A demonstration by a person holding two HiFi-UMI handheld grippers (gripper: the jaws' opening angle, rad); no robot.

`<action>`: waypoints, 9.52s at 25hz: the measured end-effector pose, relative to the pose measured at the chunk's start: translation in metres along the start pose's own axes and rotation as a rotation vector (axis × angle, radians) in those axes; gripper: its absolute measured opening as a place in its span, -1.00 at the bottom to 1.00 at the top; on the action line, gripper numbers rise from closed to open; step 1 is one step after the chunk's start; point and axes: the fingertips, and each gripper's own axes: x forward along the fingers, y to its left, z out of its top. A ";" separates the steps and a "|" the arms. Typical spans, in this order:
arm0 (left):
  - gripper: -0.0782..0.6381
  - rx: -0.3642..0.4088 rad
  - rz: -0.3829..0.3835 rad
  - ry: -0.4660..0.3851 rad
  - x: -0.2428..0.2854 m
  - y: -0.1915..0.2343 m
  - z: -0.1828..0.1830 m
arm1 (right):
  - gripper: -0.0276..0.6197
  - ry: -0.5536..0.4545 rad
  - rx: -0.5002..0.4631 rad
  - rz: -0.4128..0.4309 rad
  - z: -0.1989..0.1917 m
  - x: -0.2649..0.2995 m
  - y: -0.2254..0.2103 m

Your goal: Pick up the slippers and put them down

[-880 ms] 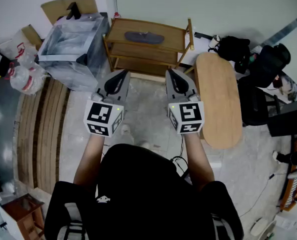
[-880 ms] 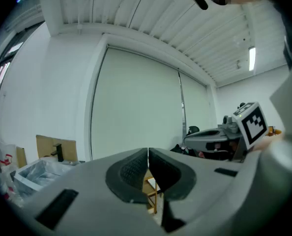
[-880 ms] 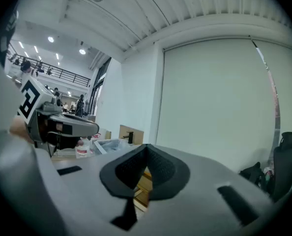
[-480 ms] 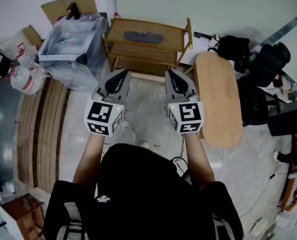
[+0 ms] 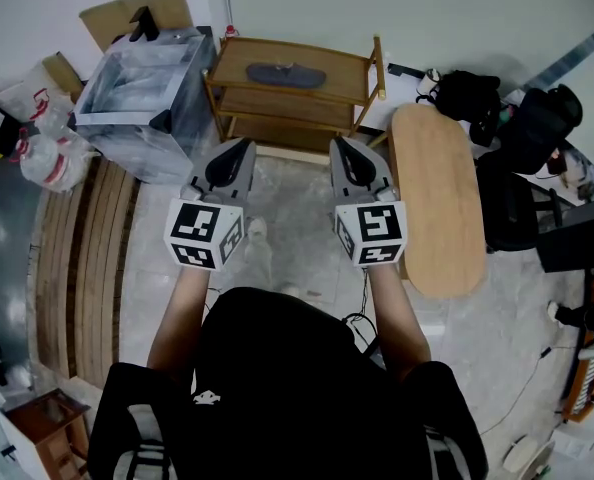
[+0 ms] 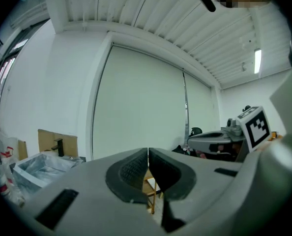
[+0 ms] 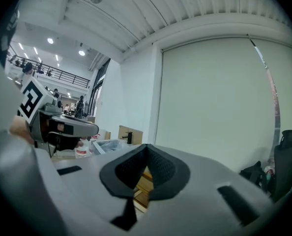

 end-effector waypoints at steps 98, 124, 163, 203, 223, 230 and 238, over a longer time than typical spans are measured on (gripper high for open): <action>-0.76 -0.152 -0.065 0.385 0.415 0.256 -0.162 | -0.91 0.411 0.112 0.066 -0.174 0.456 -0.168; -0.76 -0.128 -0.207 0.566 0.470 0.257 -0.314 | -0.91 0.601 0.191 0.142 -0.307 0.478 -0.177; 0.20 0.324 -0.592 0.886 0.539 0.263 -0.402 | -0.91 0.631 0.270 0.168 -0.361 0.489 -0.180; 0.43 0.613 -0.942 1.093 0.558 0.238 -0.463 | -0.91 0.686 0.304 0.153 -0.390 0.485 -0.183; 0.43 0.600 -1.014 1.102 0.559 0.234 -0.466 | -0.91 0.672 0.316 0.151 -0.393 0.490 -0.187; 0.42 0.602 -0.990 1.110 0.560 0.235 -0.466 | -0.91 0.691 0.309 0.150 -0.397 0.485 -0.190; 0.42 0.550 -0.972 1.103 0.561 0.235 -0.458 | -0.91 0.683 0.304 0.147 -0.395 0.486 -0.192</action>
